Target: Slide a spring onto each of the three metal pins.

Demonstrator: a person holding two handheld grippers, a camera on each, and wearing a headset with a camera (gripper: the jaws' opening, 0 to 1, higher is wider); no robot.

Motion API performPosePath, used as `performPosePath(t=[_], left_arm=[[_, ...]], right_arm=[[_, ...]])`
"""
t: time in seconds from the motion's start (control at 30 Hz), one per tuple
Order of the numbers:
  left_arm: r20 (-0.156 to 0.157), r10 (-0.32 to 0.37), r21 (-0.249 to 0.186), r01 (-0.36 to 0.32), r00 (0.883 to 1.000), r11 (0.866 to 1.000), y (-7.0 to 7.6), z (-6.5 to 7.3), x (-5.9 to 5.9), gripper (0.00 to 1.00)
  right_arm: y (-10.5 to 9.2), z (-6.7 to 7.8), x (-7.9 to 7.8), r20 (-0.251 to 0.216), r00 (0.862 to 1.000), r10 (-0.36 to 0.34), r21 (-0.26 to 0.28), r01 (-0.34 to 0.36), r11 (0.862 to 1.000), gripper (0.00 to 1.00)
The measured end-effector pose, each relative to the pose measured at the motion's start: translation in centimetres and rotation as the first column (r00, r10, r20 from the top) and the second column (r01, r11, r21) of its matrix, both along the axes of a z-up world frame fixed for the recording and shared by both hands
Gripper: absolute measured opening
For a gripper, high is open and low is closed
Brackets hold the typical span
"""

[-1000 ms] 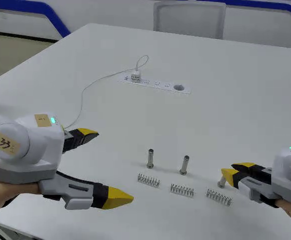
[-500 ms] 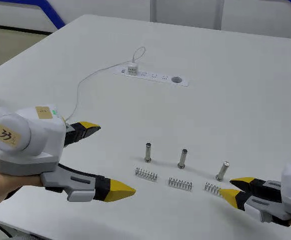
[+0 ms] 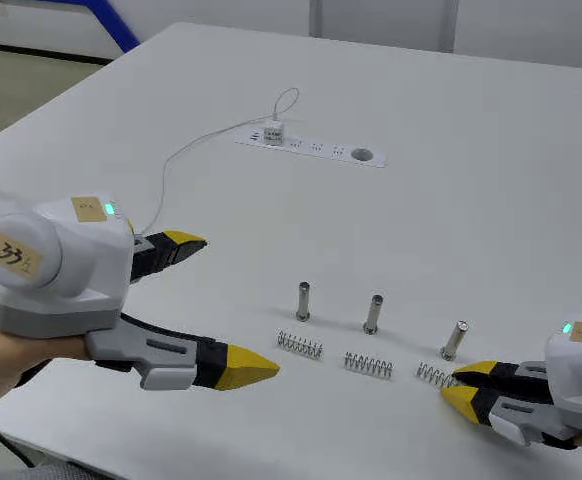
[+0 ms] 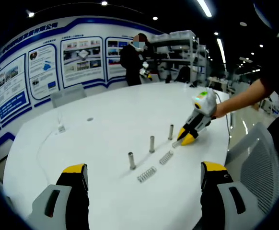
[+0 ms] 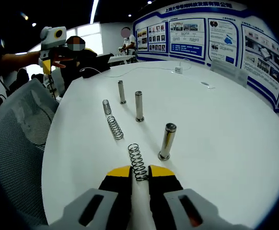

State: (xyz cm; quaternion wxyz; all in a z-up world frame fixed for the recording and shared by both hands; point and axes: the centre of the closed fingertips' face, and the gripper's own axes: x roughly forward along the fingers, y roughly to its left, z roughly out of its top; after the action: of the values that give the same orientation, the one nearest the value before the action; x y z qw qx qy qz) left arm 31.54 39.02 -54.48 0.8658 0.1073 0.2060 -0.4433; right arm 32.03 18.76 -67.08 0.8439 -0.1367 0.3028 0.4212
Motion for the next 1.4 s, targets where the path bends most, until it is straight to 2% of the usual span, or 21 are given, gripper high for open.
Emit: performPosePath(t=[0.27, 0.4, 0.5, 0.6, 0.77, 0.87, 0.9, 0.93, 1.03, 1.23, 1.4], left_arm=[[-0.003, -0.013, -0.006, 0.012, 1.0, 1.0, -0.5, 0.1, -0.5, 0.99], [0.007, -0.003, 0.003, 0.003, 1.0, 1.0, -0.2, 0.2, -0.4, 1.0], [0.014, 0.016, -0.026, -0.016, 1.0, 1.0, 0.0, 1.0, -0.2, 0.99], [0.023, 0.023, -0.035, -0.022, 0.999, 0.999, 0.1, 1.5, -0.2, 0.99], [0.025, 0.007, -0.021, -0.007, 1.0, 1.0, 0.1, 1.4, -0.6, 0.97], [0.023, -0.008, -0.023, 0.009, 1.0, 1.0, -0.2, 1.4, -1.2, 0.96], [0.058, 0.015, -0.046, -0.013, 0.998, 0.999, -0.4, 2.1, -0.8, 0.96], [0.074, 0.018, -0.051, -0.014, 0.997, 0.999, -0.4, 2.4, -0.8, 0.96], [0.078, 0.016, -0.062, -0.011, 0.997, 0.998, -0.8, 2.9, -0.7, 0.95], [0.092, -0.009, -0.056, 0.014, 0.996, 0.998, -1.8, 3.4, -0.4, 0.93], [0.109, -0.043, -0.041, 0.048, 0.993, 0.998, -3.0, 3.6, 0.0, 0.91]], right_arm=[[0.1, 0.0, -0.1, -0.007, 1.0, 0.002, -0.004, -0.002, 1.0, 0.11], [0.0, 0.0, -0.3, -0.023, 1.0, -0.018, -0.016, 0.017, 1.0, 0.1], [0.0, -0.1, -0.4, -0.041, 0.999, -0.027, -0.009, 0.027, 1.0, 0.1], [-0.2, 0.0, -0.6, -0.048, 0.998, -0.032, -0.01, 0.032, 0.999, 0.1], [0.0, 2.3, -1.0, -0.019, 0.999, -0.027, 0.014, 0.027, 1.0, 0.1], [0.4, 3.8, -1.2, 0.014, 1.0, 0.006, 0.013, -0.006, 1.0, 0.1], [0.6, 4.5, -1.3, 0.028, 0.999, 0.018, 0.018, -0.018, 1.0, 0.1], [0.8, 5.0, -1.3, 0.035, 0.999, 0.023, 0.022, -0.024, 0.999, 0.1], [1.4, 6.7, -1.2, 0.057, 0.998, 0.033, 0.036, -0.035, 0.999, 0.1], [3.2, 9.9, -0.5, 0.117, 0.99, 0.079, 0.03, -0.083, 0.996, 0.1], [4.5, 11.5, 0.0, 0.146, 0.983, 0.112, 0.021, -0.116, 0.993, 0.1]])
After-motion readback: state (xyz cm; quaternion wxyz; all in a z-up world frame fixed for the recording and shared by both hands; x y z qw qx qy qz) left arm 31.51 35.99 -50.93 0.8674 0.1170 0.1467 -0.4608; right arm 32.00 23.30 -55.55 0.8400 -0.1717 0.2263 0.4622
